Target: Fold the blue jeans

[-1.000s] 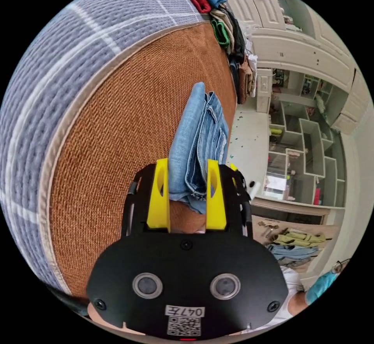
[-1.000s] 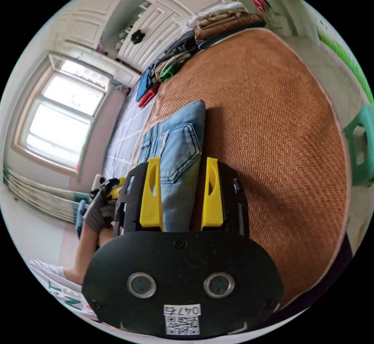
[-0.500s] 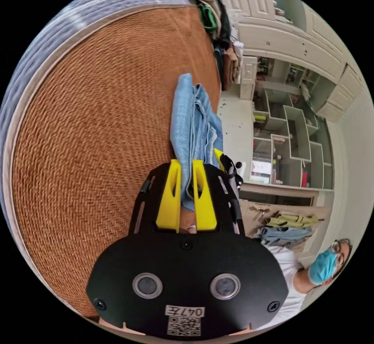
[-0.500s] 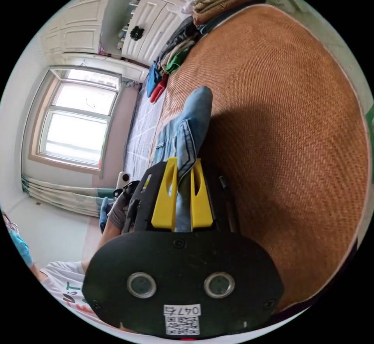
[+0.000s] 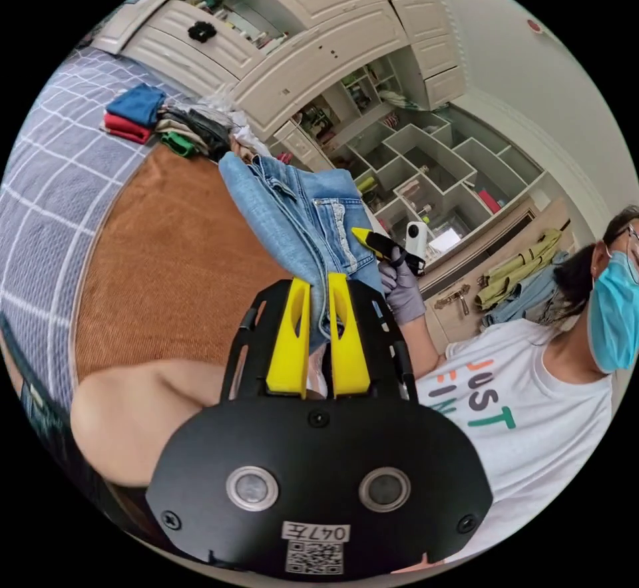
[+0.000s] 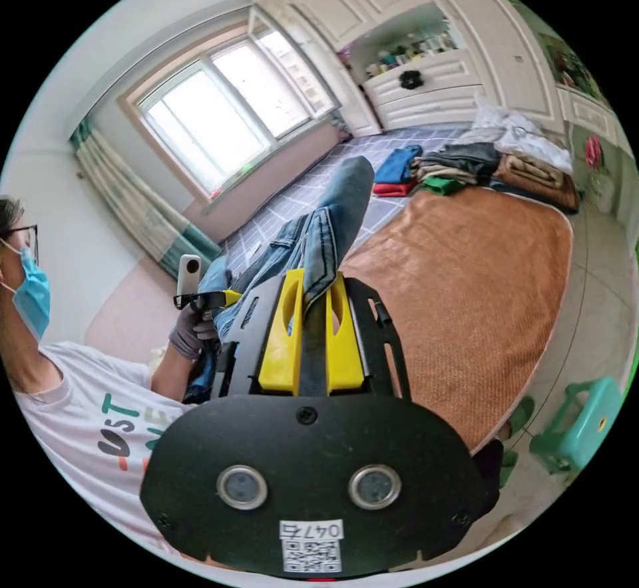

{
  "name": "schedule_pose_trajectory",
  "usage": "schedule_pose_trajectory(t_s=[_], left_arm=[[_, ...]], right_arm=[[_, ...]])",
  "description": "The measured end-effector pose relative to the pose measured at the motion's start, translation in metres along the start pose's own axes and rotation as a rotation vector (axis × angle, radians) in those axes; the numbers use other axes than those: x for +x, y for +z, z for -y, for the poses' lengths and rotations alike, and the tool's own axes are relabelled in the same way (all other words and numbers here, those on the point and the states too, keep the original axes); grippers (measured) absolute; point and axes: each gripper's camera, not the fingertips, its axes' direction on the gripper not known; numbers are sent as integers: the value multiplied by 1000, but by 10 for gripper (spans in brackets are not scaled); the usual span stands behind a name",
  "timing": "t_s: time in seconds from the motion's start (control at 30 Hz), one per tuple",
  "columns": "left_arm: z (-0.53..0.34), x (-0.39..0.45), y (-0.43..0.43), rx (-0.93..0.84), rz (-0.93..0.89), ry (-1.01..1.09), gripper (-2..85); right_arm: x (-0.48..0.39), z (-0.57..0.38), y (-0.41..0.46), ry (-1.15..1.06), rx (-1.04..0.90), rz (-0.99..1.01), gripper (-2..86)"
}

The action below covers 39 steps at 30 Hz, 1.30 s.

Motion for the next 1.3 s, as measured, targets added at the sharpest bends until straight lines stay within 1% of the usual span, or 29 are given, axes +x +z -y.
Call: schedule_pose_trajectory(t_s=[0.07, 0.1, 0.17, 0.2, 0.27, 0.3, 0.37, 0.4, 0.47, 0.5, 0.57, 0.6, 0.63, 0.7, 0.77, 0.8, 0.83, 0.87, 0.9, 0.93, 0.97, 1.0, 1.03, 1.07, 1.1, 1.17, 1.2, 1.23, 1.3], left_arm=[[-65, 16, -71, 43, 42, -34, 45], [-82, 21, -90, 55, 56, -41, 45], [-149, 42, -169, 104, 127, -78, 45], [-166, 48, -190, 116, 145, -89, 45], [-233, 77, -278, 173, 214, -145, 45], [-251, 86, -301, 191, 232, -159, 45], [-322, 134, -391, 277, 315, -199, 45], [-341, 147, -412, 299, 341, -216, 45], [-413, 198, -486, 385, 453, -300, 44], [-431, 209, -501, 406, 480, -326, 44], [-496, 233, -547, 471, 585, -438, 45], [-510, 233, -555, 471, 611, -468, 46], [-541, 227, -569, 475, 652, -547, 47], [-588, 204, -587, 456, 685, -668, 54], [-658, 168, -610, 466, 672, -872, 81], [-674, 165, -617, 498, 660, -900, 83], [-700, 173, -630, 613, 626, -898, 85], [-711, 192, -644, 713, 625, -842, 79], [-711, 202, -651, 742, 646, -811, 76], [-701, 225, -663, 754, 705, -752, 68], [-680, 243, -671, 711, 760, -678, 62], [-667, 249, -673, 675, 782, -646, 61], [-640, 256, -674, 589, 823, -606, 60], [-616, 256, -672, 505, 866, -582, 59], [-607, 253, -670, 469, 885, -576, 58], [-585, 229, -666, 382, 926, -595, 51], [-583, 220, -667, 370, 919, -611, 48], [-583, 200, -674, 365, 893, -651, 31], [-585, 174, -688, 403, 837, -688, 8]], right_arm=[[-41, 6, 20, -82, -68, 44, 18], [-52, 8, 26, -104, -86, 57, 18], [-97, 11, 54, -197, -146, 127, 19], [-108, 12, 60, -217, -156, 152, 19], [-158, 11, 88, -290, -188, 269, 19], [-171, 11, 94, -307, -196, 302, 19], [-226, 6, 120, -377, -222, 453, 19], [-240, 4, 125, -397, -228, 492, 19], [-292, -2, 149, -444, -264, 656, 19], [-304, -4, 155, -448, -272, 691, 19], [-341, -15, 189, -438, -329, 780, 19], [-348, -19, 199, -424, -353, 794, 20], [-361, -30, 221, -406, -404, 799, 22], [-376, -53, 257, -419, -509, 748, 32], [-386, -91, 305, -479, -729, 639, 73], [-385, -100, 314, -486, -779, 615, 84], [-380, -111, 323, -477, -843, 610, 96], [-372, -114, 321, -457, -840, 633, 97], [-368, -113, 318, -450, -820, 636, 97], [-365, -109, 310, -454, -779, 620, 97], [-364, -103, 303, -474, -745, 602, 96], [-365, -100, 300, -485, -737, 591, 95], [-368, -96, 295, -508, -719, 585, 91], [-370, -91, 285, -528, -661, 600, 87], [-372, -89, 279, -542, -630, 603, 85], [-387, -87, 256, -653, -517, 600, 80], [-392, -88, 250, -691, -490, 602, 81], [-403, -93, 240, -777, -448, 609, 81], [-420, -106, 230, -912, -416, 605, 84]])
